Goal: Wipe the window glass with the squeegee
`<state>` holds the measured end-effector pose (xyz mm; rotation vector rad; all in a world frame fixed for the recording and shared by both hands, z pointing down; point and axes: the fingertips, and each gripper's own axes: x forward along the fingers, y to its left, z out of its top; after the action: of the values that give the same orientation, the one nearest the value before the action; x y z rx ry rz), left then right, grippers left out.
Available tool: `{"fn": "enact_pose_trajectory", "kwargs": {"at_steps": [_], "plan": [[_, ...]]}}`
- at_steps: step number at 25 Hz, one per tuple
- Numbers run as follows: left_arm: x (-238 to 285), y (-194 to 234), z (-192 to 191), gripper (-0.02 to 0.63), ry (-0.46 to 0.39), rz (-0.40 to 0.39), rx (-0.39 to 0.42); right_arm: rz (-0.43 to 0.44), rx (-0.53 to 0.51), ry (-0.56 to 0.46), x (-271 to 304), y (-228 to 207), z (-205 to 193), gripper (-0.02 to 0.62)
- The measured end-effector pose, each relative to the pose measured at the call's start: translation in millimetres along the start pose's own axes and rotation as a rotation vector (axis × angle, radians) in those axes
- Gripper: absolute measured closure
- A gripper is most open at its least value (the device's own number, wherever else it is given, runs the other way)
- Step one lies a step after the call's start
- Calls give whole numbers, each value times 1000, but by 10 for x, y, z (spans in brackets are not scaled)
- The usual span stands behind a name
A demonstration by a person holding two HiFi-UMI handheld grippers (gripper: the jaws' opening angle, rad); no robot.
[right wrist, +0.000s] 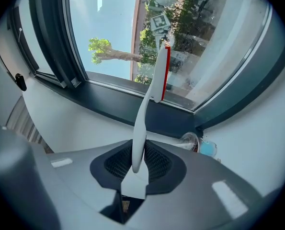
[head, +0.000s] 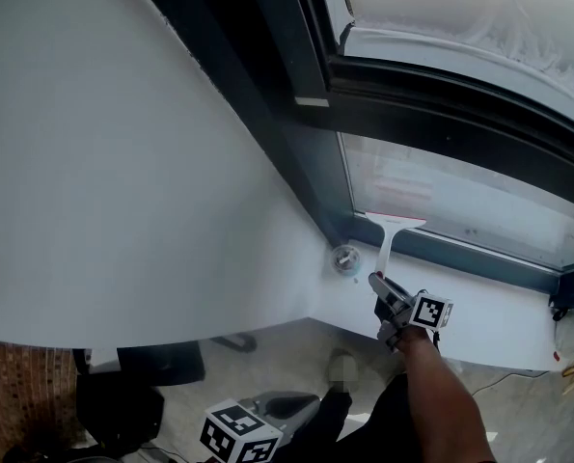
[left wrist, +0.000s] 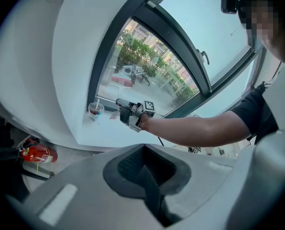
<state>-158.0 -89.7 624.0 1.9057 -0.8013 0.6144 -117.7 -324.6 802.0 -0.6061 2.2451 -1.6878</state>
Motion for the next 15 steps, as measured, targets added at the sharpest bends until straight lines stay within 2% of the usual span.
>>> {"fn": "enact_pose_trajectory", "kwargs": {"at_steps": [7,15], "plan": [[60,-91,83,606,6,-13,9,32,-30,-19,-77,217,110,506],[-52,-318,312,606,-17,-38,57,120,-64,-58,-346,1039,151,508]]}}
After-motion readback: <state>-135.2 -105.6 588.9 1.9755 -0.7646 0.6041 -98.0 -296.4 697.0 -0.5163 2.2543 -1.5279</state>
